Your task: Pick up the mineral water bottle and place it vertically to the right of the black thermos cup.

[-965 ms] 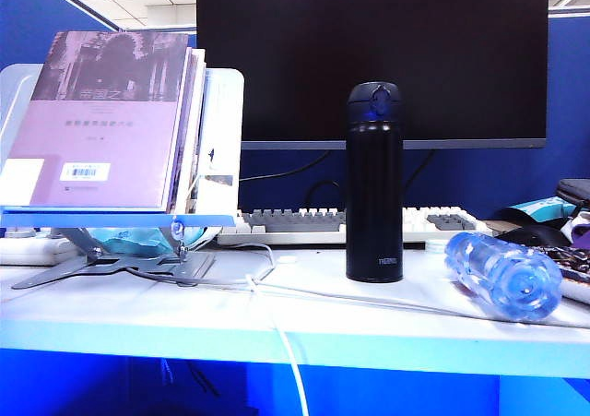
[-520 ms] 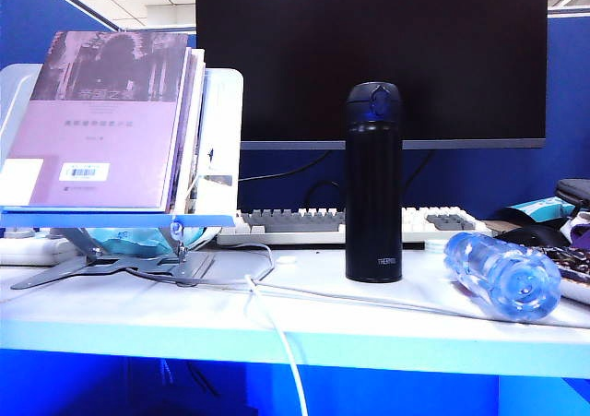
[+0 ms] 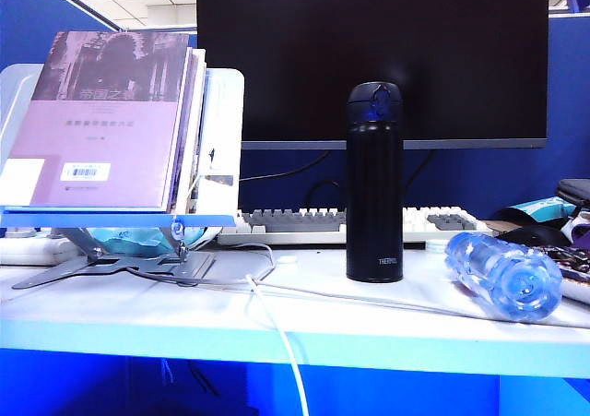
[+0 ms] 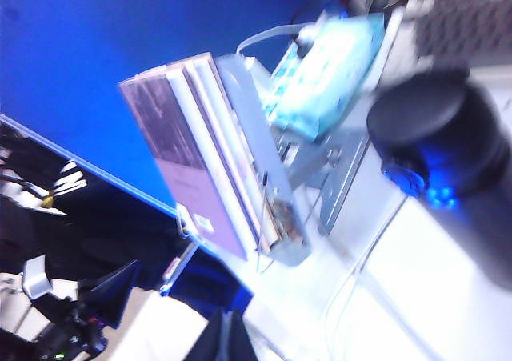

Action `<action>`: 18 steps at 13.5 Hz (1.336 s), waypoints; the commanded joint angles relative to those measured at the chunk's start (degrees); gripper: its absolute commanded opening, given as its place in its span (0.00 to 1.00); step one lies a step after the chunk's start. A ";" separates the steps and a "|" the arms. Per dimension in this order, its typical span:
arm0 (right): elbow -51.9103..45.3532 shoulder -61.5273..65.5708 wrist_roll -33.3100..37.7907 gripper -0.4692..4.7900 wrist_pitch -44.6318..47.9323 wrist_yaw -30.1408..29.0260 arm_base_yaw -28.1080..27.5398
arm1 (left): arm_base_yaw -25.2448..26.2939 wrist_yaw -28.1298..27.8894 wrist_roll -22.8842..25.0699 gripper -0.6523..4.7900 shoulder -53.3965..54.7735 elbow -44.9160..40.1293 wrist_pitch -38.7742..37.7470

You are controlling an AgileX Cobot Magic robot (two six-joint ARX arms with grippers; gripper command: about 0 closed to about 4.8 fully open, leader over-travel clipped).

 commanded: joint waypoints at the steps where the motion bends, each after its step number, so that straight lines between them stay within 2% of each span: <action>1: 1.01 1.22 0.72 0.13 -3.91 9.99 -0.07 | 0.00 0.31 0.24 0.11 -0.15 0.00 -0.68; 2: 2.89 3.45 -3.80 0.13 -9.01 17.77 0.02 | 0.00 0.31 0.24 0.11 -0.15 0.00 -0.68; 3: 4.52 5.60 -6.64 0.18 -12.46 21.99 0.31 | 0.00 0.31 0.24 0.11 -0.15 0.00 -0.68; 4: 10.54 13.07 -11.56 0.95 -21.31 29.70 1.46 | 0.00 0.31 0.24 0.11 -0.15 0.00 -0.68; 5: 13.62 17.18 -12.02 1.00 -23.15 30.29 1.49 | 0.02 0.28 0.24 0.11 -0.15 0.00 -0.68; 8: 17.16 21.46 -11.08 1.00 -23.54 35.21 1.49 | 0.00 0.28 0.24 0.11 -0.15 0.00 -0.68; 9: 21.14 25.75 -11.87 1.00 -26.69 40.19 1.53 | 0.00 0.31 0.24 0.11 -0.15 0.00 -0.68; 10: 22.16 27.19 -12.31 1.00 -27.93 40.85 1.53 | 0.02 0.31 0.24 0.11 -0.15 0.00 -0.68; 14: 23.17 33.11 -12.35 1.00 -30.16 38.88 1.55 | 0.00 0.31 0.24 0.11 -0.15 0.00 -0.68; 16: 23.19 36.68 -10.88 1.00 -29.79 34.32 1.77 | 0.02 0.31 0.24 0.11 -0.15 0.00 -0.68; 18: 23.17 37.46 -10.93 1.00 -29.94 33.68 2.32 | 0.02 0.31 0.24 0.11 -0.15 0.00 -0.68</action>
